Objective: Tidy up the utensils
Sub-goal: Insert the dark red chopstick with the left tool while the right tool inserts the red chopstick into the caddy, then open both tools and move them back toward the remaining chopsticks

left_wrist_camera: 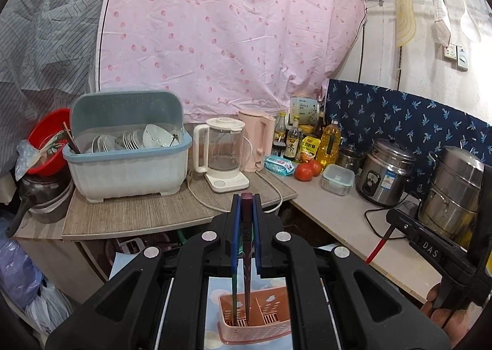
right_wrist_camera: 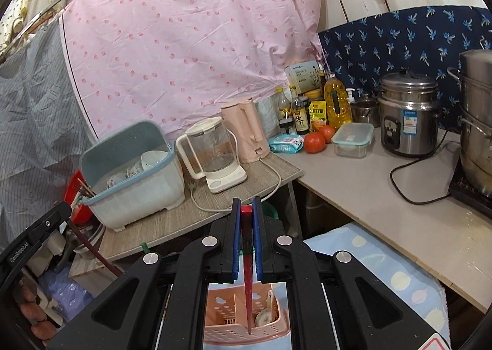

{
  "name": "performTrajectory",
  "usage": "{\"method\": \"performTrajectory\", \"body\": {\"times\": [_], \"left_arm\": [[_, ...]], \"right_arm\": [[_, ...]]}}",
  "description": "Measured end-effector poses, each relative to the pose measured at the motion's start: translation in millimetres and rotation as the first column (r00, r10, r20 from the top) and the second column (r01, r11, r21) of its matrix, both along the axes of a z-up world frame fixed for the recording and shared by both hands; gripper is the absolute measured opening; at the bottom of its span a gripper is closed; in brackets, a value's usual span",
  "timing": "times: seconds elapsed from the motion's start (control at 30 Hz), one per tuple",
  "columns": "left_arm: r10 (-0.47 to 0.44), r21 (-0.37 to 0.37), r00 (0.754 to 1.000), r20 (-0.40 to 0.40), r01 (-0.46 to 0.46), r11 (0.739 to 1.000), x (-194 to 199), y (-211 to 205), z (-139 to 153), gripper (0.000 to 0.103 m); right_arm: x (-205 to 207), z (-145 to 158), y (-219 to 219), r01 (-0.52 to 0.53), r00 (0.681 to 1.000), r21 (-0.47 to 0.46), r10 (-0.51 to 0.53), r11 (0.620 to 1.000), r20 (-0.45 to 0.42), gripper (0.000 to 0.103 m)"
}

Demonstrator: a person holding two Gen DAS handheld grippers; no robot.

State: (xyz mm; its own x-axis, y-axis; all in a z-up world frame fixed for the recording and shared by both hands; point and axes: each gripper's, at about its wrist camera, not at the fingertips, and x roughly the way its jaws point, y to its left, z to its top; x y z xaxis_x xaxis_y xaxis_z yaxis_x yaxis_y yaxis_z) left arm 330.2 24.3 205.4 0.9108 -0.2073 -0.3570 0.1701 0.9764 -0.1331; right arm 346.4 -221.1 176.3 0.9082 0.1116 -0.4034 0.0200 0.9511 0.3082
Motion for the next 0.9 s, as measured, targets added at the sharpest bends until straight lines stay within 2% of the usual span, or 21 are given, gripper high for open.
{"method": "performTrajectory", "body": {"times": [0.33, 0.63, 0.73, 0.8, 0.9], "left_arm": [[0.003, -0.005, 1.0, 0.005, -0.003, 1.0, 6.3, 3.4, 0.3, 0.007], [0.008, 0.002, 1.0, -0.026, -0.008, 1.0, 6.6, 2.4, -16.3, 0.007], [0.018, 0.004, 1.0, -0.023, -0.018, 1.0, 3.7, 4.4, -17.3, 0.019], [0.024, -0.002, 1.0, -0.02, -0.024, 1.0, 0.2, 7.1, -16.9, 0.042], [0.032, -0.003, 0.999, -0.009, -0.032, 0.999, -8.6, 9.8, -15.8, 0.049]], "right_arm": [[-7.2, 37.3, -10.2, 0.028, 0.996, -0.014, -0.026, 1.0, 0.091, 0.007], [7.0, -13.5, 7.9, -0.027, 0.999, -0.049, 0.026, 0.998, -0.035, 0.007], [3.8, -19.1, 13.3, -0.026, 0.999, -0.069, 0.023, 0.997, -0.042, 0.014], [-0.3, -17.1, 14.2, -0.028, 0.999, -0.072, 0.025, 0.997, -0.039, 0.016], [-8.8, -13.9, 13.6, -0.027, 0.999, -0.071, 0.025, 0.997, -0.034, 0.019]]}}
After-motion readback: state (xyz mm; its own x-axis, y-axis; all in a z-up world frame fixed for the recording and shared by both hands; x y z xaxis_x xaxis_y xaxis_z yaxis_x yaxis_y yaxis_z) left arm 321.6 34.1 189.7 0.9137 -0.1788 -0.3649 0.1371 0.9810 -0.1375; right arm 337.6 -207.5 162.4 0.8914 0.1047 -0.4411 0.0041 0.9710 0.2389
